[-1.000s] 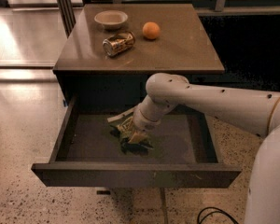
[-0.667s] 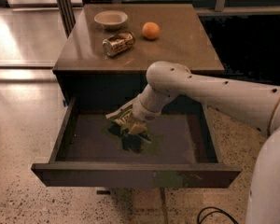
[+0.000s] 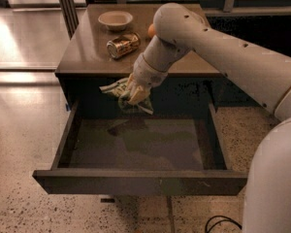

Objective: Pick green jalapeno chip bag from top drawer and place on counter

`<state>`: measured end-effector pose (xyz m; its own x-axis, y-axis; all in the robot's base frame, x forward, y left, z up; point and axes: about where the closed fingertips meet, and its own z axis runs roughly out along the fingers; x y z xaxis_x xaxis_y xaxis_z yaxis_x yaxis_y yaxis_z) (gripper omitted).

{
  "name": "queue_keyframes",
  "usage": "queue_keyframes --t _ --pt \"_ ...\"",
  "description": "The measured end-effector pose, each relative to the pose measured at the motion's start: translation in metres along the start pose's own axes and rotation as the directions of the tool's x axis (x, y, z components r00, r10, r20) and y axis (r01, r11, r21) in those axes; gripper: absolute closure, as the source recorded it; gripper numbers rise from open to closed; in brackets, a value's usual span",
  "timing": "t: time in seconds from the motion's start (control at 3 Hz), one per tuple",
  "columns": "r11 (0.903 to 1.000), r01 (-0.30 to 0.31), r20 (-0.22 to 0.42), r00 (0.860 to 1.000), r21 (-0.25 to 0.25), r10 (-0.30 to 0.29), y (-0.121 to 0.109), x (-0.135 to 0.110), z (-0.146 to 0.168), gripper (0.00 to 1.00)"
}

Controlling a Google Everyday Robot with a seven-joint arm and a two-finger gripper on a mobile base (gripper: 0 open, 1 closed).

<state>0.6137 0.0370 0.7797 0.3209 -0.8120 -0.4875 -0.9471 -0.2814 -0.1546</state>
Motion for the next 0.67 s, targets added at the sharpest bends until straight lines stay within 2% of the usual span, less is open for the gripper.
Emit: queue_keyframes --t 0.33,0.67 --pt "0.9987 0.033 0.069 0.997 -0.039 -0.031 -0.011 -0.013 -0.042 1.00" --pt "0.9990 0.011 0.109 0.994 -0.043 -0.006 -0.017 -0.020 -0.094 1.00"
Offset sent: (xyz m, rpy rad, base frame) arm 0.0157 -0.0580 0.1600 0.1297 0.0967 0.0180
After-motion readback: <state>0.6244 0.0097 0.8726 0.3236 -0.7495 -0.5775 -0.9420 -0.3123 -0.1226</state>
